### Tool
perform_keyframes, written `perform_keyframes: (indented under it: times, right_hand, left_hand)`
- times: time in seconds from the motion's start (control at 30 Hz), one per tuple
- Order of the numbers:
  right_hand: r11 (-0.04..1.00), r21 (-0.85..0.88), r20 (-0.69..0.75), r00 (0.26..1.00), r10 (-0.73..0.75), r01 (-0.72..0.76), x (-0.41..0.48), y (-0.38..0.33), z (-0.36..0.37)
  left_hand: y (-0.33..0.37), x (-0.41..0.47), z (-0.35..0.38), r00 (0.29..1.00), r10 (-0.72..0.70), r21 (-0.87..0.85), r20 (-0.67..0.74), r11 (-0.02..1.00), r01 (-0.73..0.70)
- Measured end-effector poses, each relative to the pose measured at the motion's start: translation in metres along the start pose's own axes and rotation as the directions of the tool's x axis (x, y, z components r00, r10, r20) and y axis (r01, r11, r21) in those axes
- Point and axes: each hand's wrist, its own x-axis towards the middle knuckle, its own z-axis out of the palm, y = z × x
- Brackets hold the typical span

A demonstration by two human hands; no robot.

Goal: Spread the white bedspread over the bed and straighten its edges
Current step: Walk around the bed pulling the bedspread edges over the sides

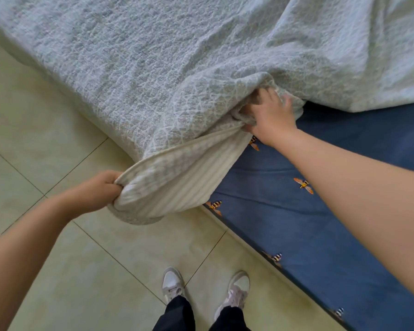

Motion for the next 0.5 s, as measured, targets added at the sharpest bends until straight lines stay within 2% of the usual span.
perform_keyframes:
  times: [0.1, 0.17, 0.2, 0.27, 0.33, 0.4, 0.43, 0.47, 0.5]
  right_hand:
    - [0.965, -0.03, -0.177, 0.948, -0.263, 0.262, -0.017, -0.013, 0.003]
    - [0.904, 0.04, -0.099, 0.901, -0.421, 0.427, -0.032, -0.028, 0.008]
    - [0.894, 0.077, -0.008, 0.897, -0.442, 0.441, -0.037, -0.035, 0.012]
    - [0.921, 0.077, 0.075, 0.919, -0.387, 0.382, -0.042, -0.042, 0.019]
    - [0.953, 0.08, 0.042, 0.955, -0.295, 0.291, -0.043, -0.043, 0.026]
    - [0.973, 0.177, 0.042, 0.987, -0.157, 0.147, -0.043, -0.043, 0.033]
    - [0.97, 0.232, 0.066, 0.993, -0.096, 0.078, -0.047, -0.044, 0.034]
    - [0.965, 0.262, 0.081, 0.995, -0.056, 0.033, -0.051, -0.045, 0.036]
    - [0.969, 0.248, 0.068, 0.997, -0.034, 0.016, -0.058, -0.048, 0.036]
  left_hand:
    - [-0.006, 0.008, 0.012, 0.997, -0.028, 0.043, -0.075, 0.999, 0.031]
    - [-0.009, 0.012, 0.023, 0.988, -0.027, 0.043, -0.149, 0.999, 0.033]
    - [-0.01, 0.014, 0.027, 0.983, -0.024, 0.035, -0.18, 0.999, 0.03]
    - [-0.015, 0.016, 0.031, 0.978, -0.003, 0.041, -0.21, 0.999, 0.011]
    - [-0.023, 0.016, 0.034, 0.975, 0.013, 0.047, -0.22, 0.999, -0.003]
    - [-0.029, 0.015, 0.04, 0.961, 0.017, 0.018, -0.275, 1.0, -0.012]
    - [-0.031, 0.013, 0.046, 0.934, 0.006, 0.001, -0.358, 1.0, -0.006]
    - [-0.033, 0.011, 0.052, 0.873, -0.025, 0.022, -0.486, 0.999, 0.041]
    - [-0.034, 0.007, 0.061, 0.772, -0.03, 0.087, -0.635, 0.99, 0.11]
